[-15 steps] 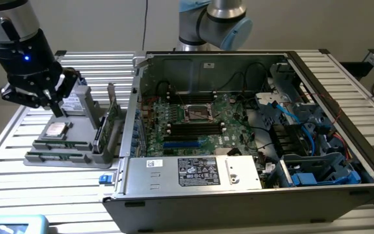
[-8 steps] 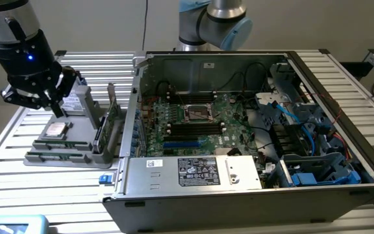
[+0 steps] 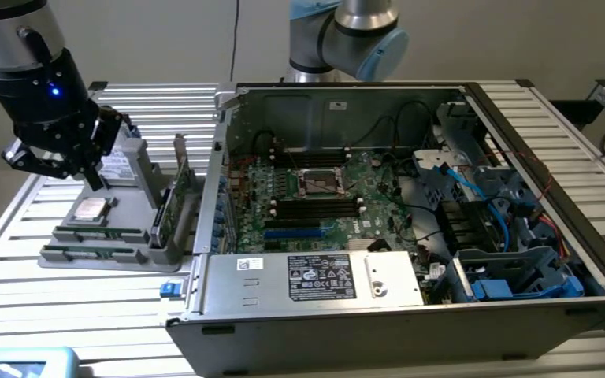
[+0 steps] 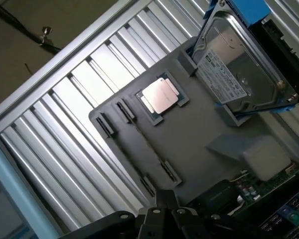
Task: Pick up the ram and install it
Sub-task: 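Pick up the ram and move it above insertion slot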
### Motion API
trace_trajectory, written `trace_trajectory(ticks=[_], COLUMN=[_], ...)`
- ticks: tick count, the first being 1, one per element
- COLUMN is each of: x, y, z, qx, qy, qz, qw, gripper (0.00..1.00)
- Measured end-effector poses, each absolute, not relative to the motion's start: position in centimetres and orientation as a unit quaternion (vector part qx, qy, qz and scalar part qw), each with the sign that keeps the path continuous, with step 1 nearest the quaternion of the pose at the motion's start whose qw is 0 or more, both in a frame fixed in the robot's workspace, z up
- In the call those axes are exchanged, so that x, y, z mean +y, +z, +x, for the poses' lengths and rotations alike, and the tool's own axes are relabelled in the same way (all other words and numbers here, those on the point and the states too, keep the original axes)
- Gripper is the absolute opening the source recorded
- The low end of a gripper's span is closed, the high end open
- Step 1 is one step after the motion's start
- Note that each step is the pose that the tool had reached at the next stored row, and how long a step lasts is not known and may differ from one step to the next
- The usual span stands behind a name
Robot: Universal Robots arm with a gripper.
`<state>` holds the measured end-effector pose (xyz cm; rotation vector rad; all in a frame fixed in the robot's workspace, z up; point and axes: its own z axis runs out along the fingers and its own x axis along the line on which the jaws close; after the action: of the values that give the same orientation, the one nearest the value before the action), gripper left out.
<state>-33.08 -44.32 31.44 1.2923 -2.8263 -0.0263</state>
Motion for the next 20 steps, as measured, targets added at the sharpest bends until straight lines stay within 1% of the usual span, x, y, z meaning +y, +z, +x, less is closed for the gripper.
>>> trace_trajectory(ticks=[20], x=[-44.32], y=[31.24], z=[-33.08], qx=[-0.819], qy=[-0.004], qz=[0.574], qw=[0.015], gripper=[0.11])
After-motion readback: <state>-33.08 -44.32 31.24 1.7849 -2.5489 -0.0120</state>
